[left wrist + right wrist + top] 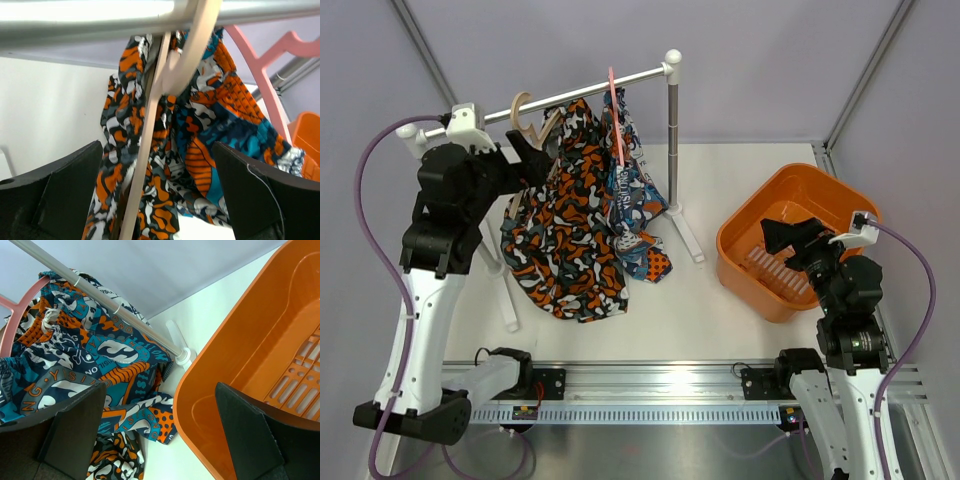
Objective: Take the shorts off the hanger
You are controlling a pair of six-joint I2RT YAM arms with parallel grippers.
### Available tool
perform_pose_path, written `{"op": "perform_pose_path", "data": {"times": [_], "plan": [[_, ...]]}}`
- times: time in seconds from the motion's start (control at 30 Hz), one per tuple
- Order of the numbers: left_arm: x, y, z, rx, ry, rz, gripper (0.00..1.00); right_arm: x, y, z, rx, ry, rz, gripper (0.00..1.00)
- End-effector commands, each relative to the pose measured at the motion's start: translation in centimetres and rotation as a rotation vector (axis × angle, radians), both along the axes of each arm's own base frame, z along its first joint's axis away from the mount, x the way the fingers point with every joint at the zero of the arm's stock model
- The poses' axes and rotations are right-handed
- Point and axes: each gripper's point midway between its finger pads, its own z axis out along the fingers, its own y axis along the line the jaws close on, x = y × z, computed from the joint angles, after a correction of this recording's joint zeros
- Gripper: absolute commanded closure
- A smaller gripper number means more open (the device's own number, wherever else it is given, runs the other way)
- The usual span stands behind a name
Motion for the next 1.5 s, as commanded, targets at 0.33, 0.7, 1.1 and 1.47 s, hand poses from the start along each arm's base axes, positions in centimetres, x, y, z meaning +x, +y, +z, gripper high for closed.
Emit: {"op": "perform_pose_path", "data": {"times": [0.33, 0.7, 1.1, 1.47], "plan": [[3.5, 1.1, 1.2, 0.059, -0.047, 0.074, 0.19, 0.4, 0.1, 2.0, -0.014, -0.039, 0.005, 0.00], [5.6, -0.4, 0.2, 0.045, -0.042, 0.039, 0.29, 0.8, 0.0, 1.7, -0.026, -0.031, -0.002, 0.01], [7.1, -1.6, -0.4, 0.091, -0.021, 0.047, 0.47, 0.9, -0.6, 1.0, -0.051, -0.016, -0.028, 0.01], [5.8, -0.9, 1.3, 0.129, -0.084, 0.095, 0.85, 1.1, -0.5, 0.6, -0.051, -0.012, -0.025, 0.01]]}}
